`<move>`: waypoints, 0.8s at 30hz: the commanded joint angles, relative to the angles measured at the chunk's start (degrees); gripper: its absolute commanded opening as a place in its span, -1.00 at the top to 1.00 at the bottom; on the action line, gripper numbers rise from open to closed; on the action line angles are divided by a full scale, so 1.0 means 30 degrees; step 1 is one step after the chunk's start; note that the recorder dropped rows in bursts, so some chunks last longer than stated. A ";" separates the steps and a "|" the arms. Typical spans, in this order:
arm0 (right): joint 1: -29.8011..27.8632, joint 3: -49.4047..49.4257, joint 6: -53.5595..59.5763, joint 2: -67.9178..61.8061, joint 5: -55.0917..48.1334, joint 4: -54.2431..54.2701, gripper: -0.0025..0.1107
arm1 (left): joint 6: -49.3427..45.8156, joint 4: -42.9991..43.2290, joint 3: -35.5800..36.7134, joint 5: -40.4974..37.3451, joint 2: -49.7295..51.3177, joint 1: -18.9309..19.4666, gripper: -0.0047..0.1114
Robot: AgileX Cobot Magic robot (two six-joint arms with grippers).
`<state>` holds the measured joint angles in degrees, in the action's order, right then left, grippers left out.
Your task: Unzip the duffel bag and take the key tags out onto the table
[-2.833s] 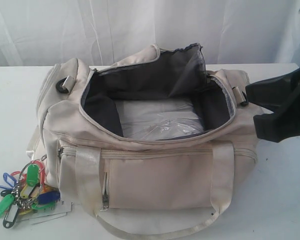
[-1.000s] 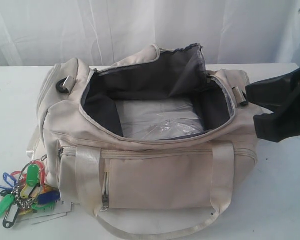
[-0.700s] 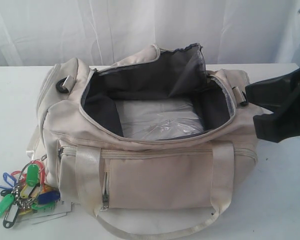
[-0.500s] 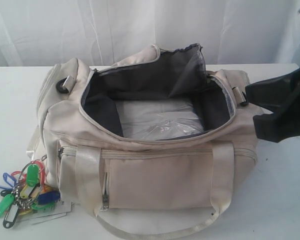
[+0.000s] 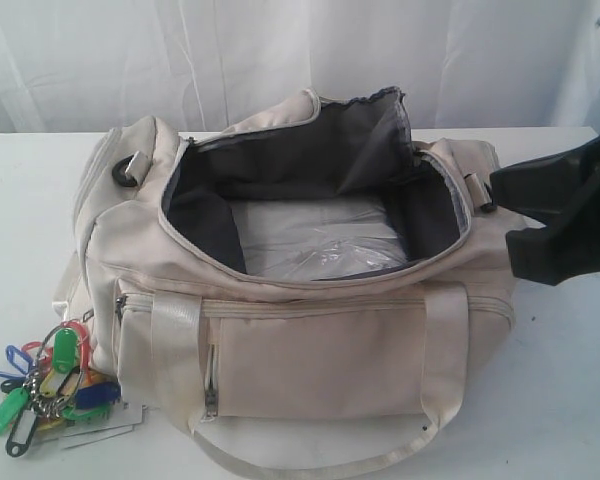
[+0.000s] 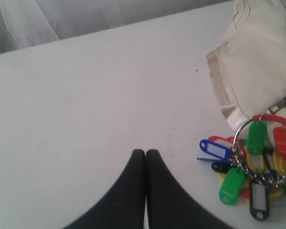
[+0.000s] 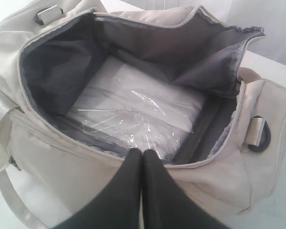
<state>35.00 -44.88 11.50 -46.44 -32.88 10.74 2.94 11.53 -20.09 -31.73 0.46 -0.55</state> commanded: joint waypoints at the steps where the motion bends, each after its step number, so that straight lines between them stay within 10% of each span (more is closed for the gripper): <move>1: -0.0014 0.0105 -0.0058 0.0008 0.0070 0.0105 0.96 | -0.0006 0.0026 0.2417 0.4111 -0.0154 -0.0059 0.92; 9: -0.0014 0.0105 -0.0058 0.0008 0.0070 0.0105 0.96 | -0.0006 0.0026 0.6696 0.7877 -0.0154 -0.0059 0.92; 12: -0.0014 0.0105 -0.0058 0.0008 0.0070 0.0105 0.96 | -0.0006 0.0026 0.6696 0.4483 -0.0154 -0.0059 0.92; 24: -0.0014 0.0105 -0.0058 0.0008 0.0070 0.0105 0.96 | -0.0006 0.0137 0.6696 0.5701 -0.0154 -0.0059 0.92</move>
<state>35.00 -44.88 11.50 -46.44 -32.88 10.85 2.94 11.79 -0.18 -15.18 0.23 -0.55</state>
